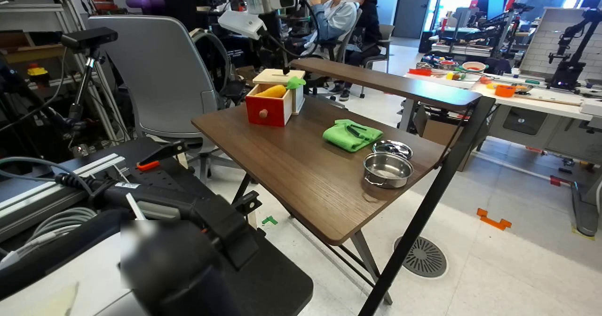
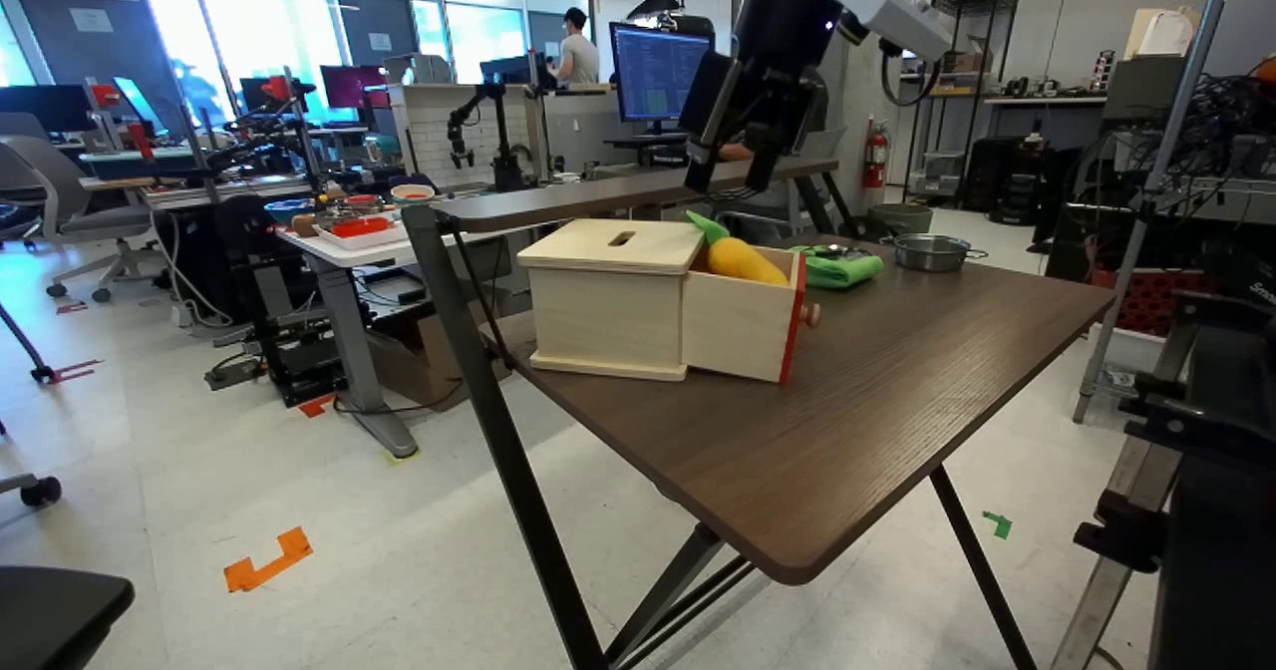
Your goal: Open the drawer then put the carrot plushie in the drawer
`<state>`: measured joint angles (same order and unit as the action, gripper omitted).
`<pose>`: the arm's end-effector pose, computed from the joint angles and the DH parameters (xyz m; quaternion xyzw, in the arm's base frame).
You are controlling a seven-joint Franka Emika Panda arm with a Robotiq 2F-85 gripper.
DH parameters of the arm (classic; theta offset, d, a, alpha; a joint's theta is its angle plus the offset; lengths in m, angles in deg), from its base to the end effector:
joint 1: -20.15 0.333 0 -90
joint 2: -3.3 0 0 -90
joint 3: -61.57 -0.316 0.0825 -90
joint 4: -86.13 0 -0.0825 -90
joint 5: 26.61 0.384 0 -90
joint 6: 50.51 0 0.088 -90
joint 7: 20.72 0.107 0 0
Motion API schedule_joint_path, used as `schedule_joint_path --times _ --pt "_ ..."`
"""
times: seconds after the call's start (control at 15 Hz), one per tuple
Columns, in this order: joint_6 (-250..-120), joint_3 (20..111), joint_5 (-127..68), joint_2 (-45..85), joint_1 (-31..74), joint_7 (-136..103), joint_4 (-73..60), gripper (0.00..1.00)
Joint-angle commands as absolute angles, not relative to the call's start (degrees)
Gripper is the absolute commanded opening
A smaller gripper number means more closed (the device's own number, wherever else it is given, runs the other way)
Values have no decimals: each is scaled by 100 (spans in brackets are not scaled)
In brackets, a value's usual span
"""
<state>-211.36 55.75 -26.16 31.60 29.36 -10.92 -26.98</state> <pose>0.6243 0.1631 0.2533 -0.9846 -0.0315 -0.1607 0.0605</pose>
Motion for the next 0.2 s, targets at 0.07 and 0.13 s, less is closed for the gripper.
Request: schedule_joint_path --times 0.07,0.13 --pt "-21127 5617 -2553 3134 2948 -1201 -2740 100" --pt "-21127 5618 -2553 3137 2935 -1217 -2768 100"
